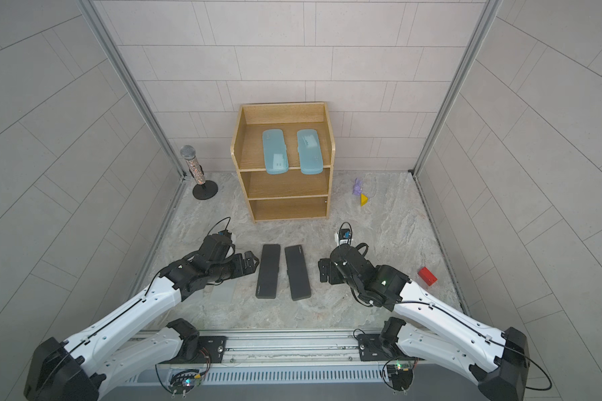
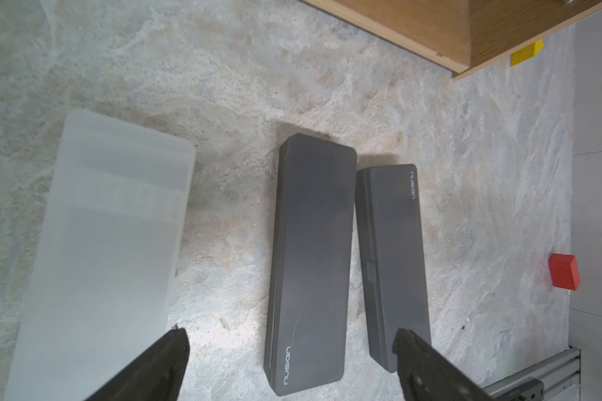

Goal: Place the pencil cases on the shelf according to color
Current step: Pick up the pencil case from the center of the board.

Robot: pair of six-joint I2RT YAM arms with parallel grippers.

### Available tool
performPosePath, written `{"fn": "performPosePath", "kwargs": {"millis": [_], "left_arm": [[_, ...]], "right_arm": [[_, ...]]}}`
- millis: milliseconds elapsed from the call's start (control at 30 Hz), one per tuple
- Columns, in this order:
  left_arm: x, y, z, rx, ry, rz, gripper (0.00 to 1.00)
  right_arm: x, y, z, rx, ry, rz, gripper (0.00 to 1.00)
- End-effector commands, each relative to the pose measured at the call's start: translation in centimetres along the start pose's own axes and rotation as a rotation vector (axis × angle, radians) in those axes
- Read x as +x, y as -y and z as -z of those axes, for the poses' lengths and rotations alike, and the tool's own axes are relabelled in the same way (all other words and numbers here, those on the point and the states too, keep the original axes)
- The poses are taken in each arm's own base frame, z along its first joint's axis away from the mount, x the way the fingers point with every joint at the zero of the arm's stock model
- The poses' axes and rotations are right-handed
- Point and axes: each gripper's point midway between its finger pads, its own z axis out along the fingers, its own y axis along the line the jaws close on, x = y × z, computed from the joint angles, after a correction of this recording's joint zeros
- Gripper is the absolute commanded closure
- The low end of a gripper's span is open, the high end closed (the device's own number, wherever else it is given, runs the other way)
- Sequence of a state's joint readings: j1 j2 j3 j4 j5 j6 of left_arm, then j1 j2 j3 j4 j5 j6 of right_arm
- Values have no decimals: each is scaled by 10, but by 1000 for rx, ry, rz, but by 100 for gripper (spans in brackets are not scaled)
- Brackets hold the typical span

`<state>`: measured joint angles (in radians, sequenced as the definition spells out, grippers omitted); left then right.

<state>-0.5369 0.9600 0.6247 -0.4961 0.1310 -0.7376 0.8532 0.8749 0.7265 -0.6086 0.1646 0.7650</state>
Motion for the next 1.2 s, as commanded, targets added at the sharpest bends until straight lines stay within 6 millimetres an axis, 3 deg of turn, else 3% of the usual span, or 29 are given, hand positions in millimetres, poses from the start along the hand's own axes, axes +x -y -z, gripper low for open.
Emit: {"fn": "performPosePath", "kwargs": {"millis": [0, 367, 500, 667, 800, 1000, 1167], "left_arm": [[-7, -8, 5, -38, 60, 22, 0], [-22, -52, 18, -306, 142, 23, 0], [-22, -64, 18, -381, 149, 25, 0], [-29, -83, 32, -466, 211, 71, 0], [-25, -91, 26, -416, 186, 139, 0], [-17, -106, 24, -486, 150, 146, 0], [-9, -88, 2, -390, 89, 171, 0]], "right_arm": [[13, 1, -10, 7, -22, -39, 2], [32, -49, -64, -25, -114, 0, 0], [38, -63, -82, -6, -147, 37, 0], [46, -76, -103, 14, -185, 73, 0], [55, -77, -118, 36, -217, 101, 0], [76, -77, -141, 56, -286, 125, 0], [90, -60, -150, 107, -305, 120, 0]]}}
